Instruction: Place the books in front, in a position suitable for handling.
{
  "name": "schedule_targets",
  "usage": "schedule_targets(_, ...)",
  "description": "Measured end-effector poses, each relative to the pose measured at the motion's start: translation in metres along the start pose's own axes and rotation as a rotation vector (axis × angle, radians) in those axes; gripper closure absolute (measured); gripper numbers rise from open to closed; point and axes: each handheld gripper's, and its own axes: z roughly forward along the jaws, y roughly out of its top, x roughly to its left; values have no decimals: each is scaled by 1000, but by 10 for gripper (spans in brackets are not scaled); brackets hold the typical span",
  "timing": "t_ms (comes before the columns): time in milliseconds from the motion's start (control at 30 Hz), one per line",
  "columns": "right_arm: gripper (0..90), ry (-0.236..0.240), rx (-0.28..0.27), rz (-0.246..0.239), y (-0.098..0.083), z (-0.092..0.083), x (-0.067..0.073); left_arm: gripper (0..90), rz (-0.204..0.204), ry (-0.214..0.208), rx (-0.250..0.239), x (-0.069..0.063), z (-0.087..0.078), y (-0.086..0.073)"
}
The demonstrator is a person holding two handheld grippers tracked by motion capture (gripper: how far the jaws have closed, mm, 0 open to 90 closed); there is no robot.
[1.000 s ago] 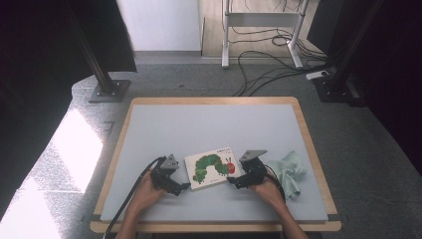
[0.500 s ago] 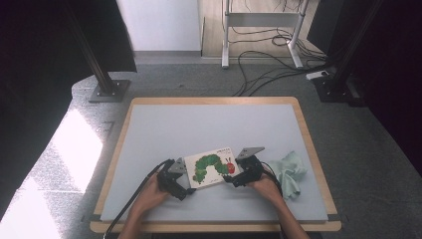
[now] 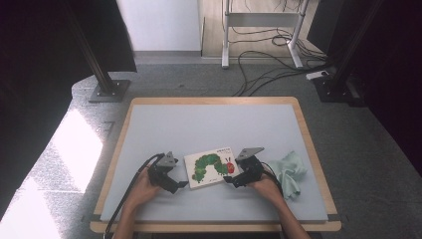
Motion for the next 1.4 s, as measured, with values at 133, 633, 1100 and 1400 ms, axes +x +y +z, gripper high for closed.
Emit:
schedule_targets(133, 55, 4, 0, 4, 1, 1, -1, 9, -35, -52, -9, 2, 7, -1)
schedule_targets(633, 8, 46, 13, -31, 7, 7, -9, 0, 0, -34, 43, -27, 15, 7)
schedule_targets(1100, 0, 77, 21, -52, 16, 12, -20, 0, -22, -28, 45, -44, 14, 7)
schedule_targets(1400, 79, 60, 23, -39, 16, 8, -21, 13, -24, -49, 32, -37, 7, 4)
